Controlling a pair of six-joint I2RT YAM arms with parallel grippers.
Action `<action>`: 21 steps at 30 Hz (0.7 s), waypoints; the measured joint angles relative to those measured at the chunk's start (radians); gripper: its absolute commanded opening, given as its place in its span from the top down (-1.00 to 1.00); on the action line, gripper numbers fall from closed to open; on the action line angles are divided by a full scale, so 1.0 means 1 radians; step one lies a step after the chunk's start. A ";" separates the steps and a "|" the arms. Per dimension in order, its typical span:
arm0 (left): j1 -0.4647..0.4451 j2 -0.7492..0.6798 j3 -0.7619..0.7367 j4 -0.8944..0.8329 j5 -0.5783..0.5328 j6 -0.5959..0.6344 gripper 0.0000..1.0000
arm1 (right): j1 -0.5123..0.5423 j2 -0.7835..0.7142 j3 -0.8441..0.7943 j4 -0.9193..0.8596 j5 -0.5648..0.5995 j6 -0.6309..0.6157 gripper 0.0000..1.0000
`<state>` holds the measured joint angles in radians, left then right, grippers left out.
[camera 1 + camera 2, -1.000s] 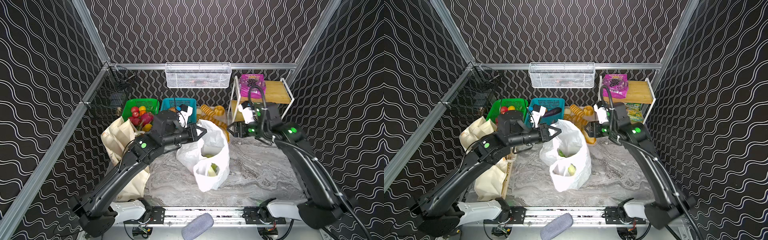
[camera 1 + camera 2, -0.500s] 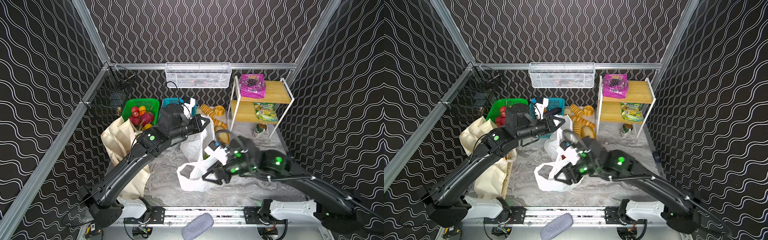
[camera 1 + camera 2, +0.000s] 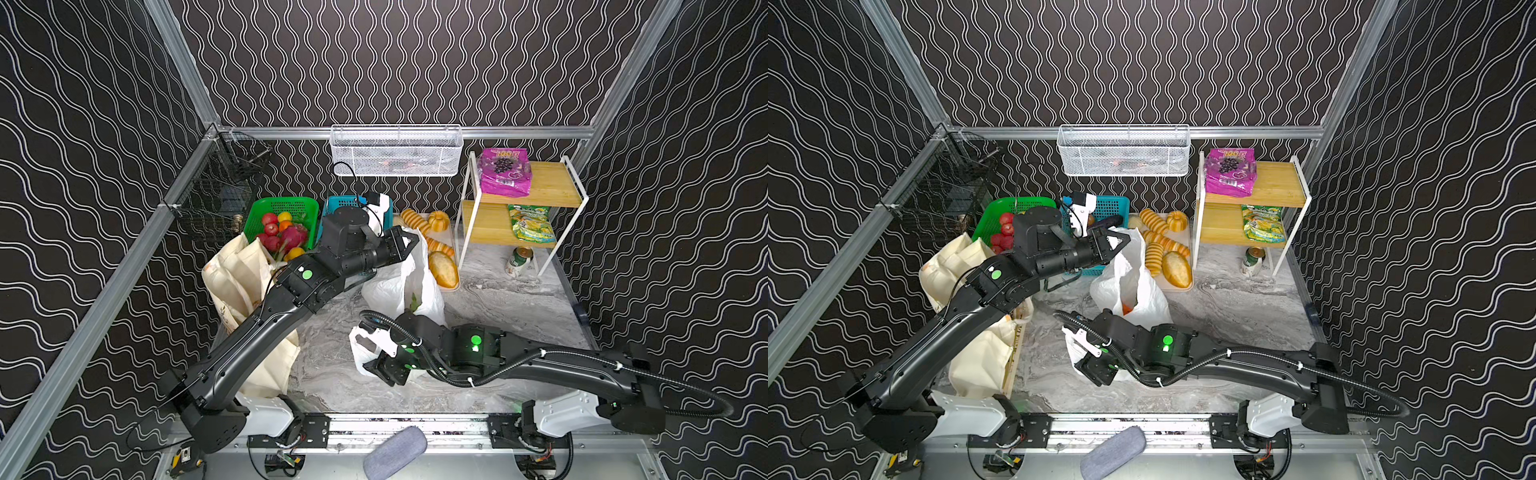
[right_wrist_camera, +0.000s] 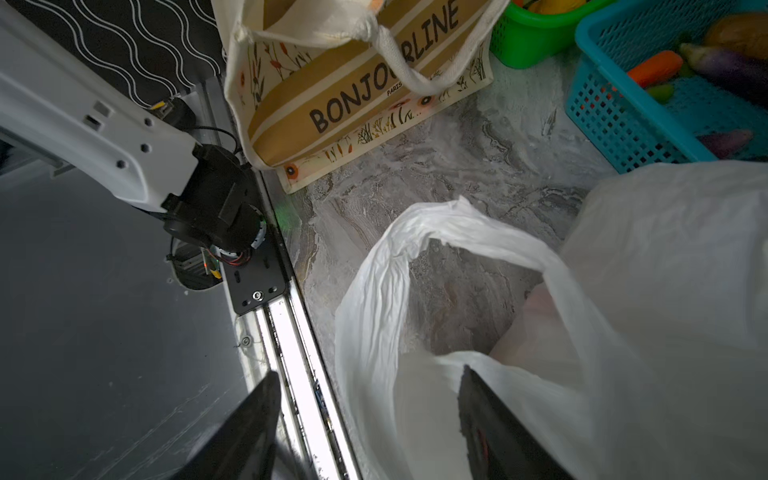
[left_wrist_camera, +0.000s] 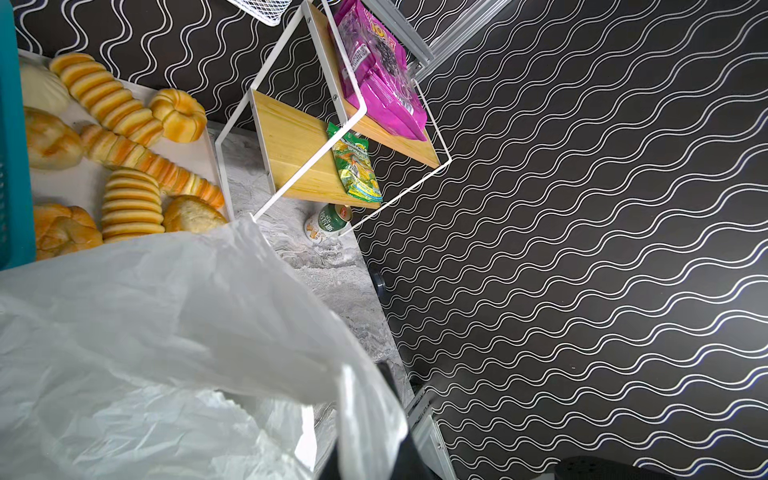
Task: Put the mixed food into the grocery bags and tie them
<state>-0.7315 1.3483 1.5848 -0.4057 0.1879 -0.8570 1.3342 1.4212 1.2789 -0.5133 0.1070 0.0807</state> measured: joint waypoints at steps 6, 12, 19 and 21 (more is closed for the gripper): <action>0.002 0.008 0.018 0.000 0.000 0.001 1.00 | 0.000 0.066 -0.033 0.104 0.036 -0.051 -0.38; 0.003 0.000 0.015 0.000 0.000 0.001 1.00 | 0.000 0.149 -0.010 0.149 0.085 -0.075 0.22; 0.019 -0.003 0.053 -0.046 -0.033 0.053 1.00 | 0.001 0.058 -0.022 0.150 0.105 -0.066 1.00; 0.047 -0.012 0.058 -0.060 -0.047 0.071 1.00 | 0.001 -0.032 -0.069 0.158 0.123 -0.064 1.00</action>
<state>-0.6849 1.3365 1.6424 -0.4656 0.1413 -0.7856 1.3354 1.3888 1.2102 -0.3557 0.2302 0.0166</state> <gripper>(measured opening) 0.049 0.077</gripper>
